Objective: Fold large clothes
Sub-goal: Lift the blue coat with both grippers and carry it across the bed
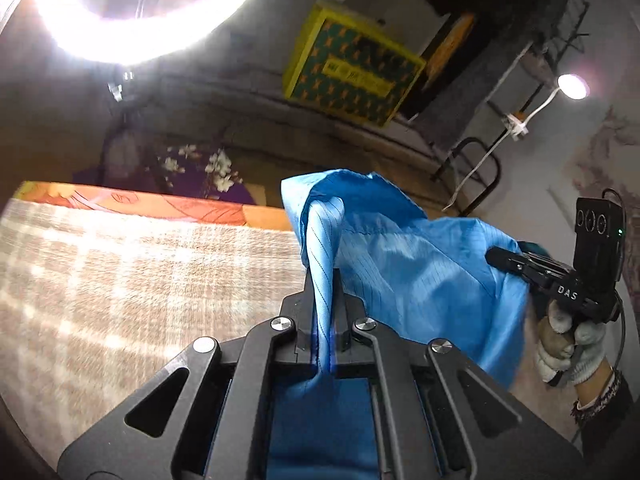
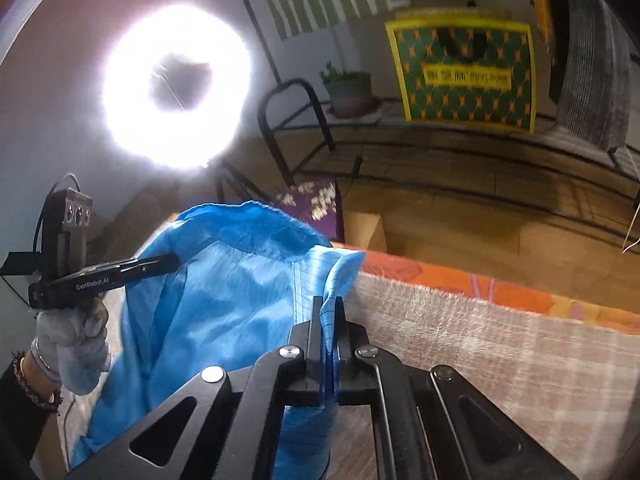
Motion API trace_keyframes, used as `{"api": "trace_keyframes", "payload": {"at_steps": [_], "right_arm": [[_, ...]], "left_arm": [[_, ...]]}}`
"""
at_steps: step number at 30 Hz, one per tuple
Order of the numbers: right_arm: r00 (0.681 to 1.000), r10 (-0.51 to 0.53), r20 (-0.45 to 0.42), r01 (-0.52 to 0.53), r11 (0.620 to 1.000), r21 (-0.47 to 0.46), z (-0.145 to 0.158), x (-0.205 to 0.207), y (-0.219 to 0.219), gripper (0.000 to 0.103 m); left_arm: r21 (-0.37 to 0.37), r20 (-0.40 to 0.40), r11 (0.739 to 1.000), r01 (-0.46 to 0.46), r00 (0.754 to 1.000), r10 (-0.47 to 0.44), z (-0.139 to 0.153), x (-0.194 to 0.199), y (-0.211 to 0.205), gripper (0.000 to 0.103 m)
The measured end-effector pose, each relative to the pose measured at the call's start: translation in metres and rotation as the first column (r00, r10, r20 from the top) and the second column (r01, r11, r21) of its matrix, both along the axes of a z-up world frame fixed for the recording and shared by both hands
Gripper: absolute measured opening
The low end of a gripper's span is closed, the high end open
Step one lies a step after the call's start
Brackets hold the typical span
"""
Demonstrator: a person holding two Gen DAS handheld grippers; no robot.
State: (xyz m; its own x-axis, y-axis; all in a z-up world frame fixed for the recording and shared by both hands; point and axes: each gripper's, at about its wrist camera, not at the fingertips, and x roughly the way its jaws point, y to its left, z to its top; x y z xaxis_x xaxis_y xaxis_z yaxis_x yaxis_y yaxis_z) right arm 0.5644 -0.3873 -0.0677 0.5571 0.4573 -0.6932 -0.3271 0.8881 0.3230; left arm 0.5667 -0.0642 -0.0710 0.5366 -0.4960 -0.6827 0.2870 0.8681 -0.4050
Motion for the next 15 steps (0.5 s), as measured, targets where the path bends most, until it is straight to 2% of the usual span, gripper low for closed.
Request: {"api": "trace_keyframes", "payload": {"at_steps": [7, 15], "right_arm": [[0.995, 0.009, 0.095, -0.008, 1.0, -0.006, 0.075, -0.061, 0.016, 0.0], [0.991, 0.026, 0.132, -0.023, 0.999, -0.029, 0.126, -0.146, 0.033, 0.0]], "left_arm": [[-0.014, 0.091, 1.0, 0.007, 0.996, -0.006, 0.068, -0.069, 0.008, 0.0], [-0.009, 0.15, 1.0, 0.02, 0.989, -0.018, 0.12, -0.161, 0.014, 0.0]]}}
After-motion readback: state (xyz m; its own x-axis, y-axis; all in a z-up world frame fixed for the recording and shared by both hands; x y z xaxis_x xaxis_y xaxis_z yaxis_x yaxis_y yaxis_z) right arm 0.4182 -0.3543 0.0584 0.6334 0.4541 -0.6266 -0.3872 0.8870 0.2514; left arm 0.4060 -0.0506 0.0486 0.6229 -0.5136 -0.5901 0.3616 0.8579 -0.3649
